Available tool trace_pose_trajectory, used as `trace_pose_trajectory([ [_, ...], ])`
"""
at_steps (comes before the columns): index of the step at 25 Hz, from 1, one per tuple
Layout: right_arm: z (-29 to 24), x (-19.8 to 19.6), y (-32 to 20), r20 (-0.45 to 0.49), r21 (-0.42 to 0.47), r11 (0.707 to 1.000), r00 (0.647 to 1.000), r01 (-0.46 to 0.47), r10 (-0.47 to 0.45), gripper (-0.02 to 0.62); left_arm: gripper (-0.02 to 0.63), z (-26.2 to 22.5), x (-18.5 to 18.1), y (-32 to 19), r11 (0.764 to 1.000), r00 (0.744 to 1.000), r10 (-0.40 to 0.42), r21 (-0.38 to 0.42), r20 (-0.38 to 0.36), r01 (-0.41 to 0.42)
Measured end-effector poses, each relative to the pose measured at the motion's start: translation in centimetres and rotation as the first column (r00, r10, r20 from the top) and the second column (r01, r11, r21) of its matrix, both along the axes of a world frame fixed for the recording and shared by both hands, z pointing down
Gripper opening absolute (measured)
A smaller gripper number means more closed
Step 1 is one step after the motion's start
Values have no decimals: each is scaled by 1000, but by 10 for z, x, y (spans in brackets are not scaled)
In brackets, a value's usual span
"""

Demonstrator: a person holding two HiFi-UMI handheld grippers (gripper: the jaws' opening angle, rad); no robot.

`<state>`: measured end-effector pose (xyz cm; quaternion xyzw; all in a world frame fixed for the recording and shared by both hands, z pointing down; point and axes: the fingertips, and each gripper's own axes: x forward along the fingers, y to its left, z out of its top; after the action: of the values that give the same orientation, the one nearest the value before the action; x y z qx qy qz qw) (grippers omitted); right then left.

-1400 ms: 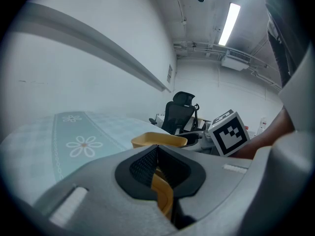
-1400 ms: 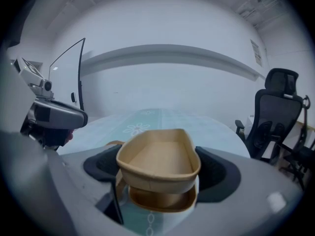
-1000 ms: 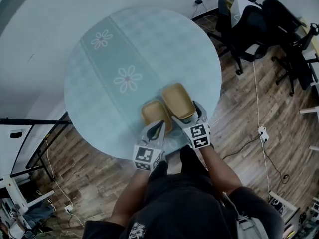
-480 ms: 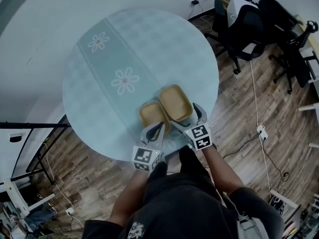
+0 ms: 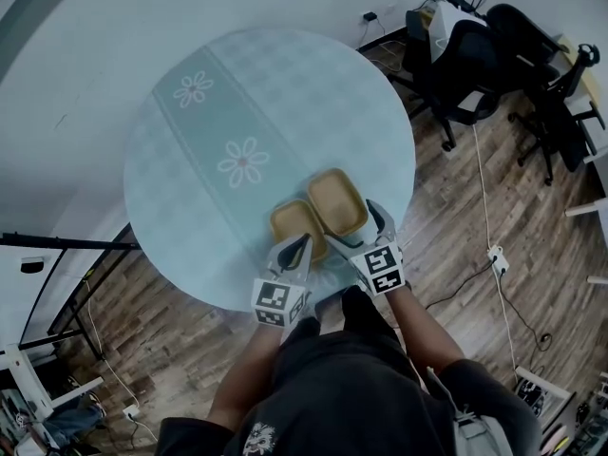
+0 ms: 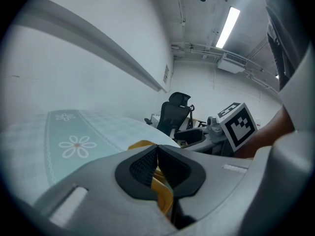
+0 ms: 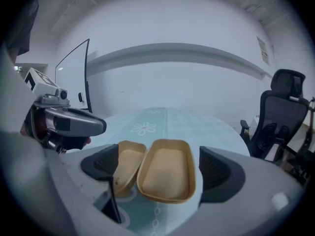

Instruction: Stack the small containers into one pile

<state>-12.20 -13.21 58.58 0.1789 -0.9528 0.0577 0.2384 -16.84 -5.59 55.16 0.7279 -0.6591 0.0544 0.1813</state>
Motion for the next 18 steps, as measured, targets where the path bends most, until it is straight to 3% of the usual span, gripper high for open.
trace_pose_trajectory([
  [4, -27, -13, 5, 35, 41, 999, 999, 7, -8, 477, 6, -10, -8, 4, 1000, 1000, -5, 20, 6, 5],
  [10, -67, -20, 8, 99, 117, 993, 995, -22, 11, 269, 6, -29, -18, 7, 999, 1000, -4, 51, 8, 3],
  [16, -99, -18, 17, 160, 195, 976, 985, -94, 63, 7, 6, -56, -20, 16, 994, 1000, 17, 105, 21, -19],
  [18, -107, -22, 22, 167, 200, 975, 984, -99, 66, 2, 6, -61, -23, 19, 993, 999, 21, 116, 25, -24],
])
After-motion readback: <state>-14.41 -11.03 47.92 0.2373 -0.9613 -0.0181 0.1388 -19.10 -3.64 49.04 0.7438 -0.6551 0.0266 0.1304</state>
